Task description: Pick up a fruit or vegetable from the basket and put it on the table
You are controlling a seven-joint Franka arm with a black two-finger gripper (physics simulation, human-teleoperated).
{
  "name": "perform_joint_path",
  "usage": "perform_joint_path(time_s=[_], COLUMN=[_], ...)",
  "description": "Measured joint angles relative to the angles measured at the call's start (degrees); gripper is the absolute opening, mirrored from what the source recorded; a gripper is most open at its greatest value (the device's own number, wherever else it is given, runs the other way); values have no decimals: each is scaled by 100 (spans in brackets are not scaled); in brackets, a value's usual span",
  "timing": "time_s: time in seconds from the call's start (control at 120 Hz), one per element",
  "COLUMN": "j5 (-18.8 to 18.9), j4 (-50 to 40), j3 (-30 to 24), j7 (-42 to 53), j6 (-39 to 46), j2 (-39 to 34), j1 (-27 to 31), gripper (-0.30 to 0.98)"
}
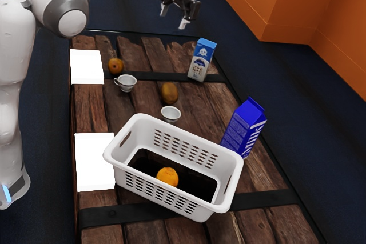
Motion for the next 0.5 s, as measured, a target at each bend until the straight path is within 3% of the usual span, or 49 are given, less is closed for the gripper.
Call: perform_joint_path(time_s=[0.183,0.25,0.292,0.4,0.5], j5=[-81,4,207,624,677], j4=[-6,251,541,698,507], j3=[4,-50,-100,-219,-249], j7=[-194,-282,-381,-649,-919], j6=[786,930,1000,1129,1222], j2=[-28,-440,-563,-396,-90], j1=[97,-46,-621,-2907,-4027], gripper=[69,69,69,68,68])
